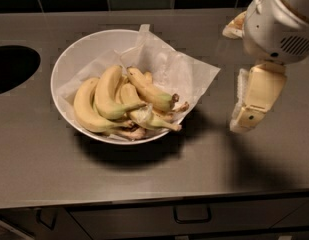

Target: Pick banana from white bowl

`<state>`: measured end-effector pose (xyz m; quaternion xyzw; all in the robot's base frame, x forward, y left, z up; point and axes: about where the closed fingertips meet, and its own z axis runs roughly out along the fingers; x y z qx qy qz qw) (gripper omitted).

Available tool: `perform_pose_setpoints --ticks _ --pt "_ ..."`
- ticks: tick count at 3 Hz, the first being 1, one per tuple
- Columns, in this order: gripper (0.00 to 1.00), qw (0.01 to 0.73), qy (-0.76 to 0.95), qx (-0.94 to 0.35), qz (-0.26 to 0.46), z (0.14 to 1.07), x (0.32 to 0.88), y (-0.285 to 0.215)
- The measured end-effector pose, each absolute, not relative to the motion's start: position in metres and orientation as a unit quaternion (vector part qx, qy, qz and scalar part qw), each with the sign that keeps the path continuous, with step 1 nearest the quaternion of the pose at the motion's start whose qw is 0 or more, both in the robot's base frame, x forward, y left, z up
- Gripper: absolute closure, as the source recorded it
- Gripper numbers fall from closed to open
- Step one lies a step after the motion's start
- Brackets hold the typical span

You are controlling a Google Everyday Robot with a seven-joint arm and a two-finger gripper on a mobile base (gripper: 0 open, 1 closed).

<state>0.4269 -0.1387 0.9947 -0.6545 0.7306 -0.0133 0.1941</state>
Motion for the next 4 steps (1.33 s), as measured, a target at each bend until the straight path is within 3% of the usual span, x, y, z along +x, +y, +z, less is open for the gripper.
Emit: perform_pose_setpoints --ticks 1,4 --pt "0.0 0.2 0.72 -0.665 -0.015 1.001 0.425 -0.123" --pt "0.0 0.229 0.676 -0.7 0.007 1.018 0.427 -0.016"
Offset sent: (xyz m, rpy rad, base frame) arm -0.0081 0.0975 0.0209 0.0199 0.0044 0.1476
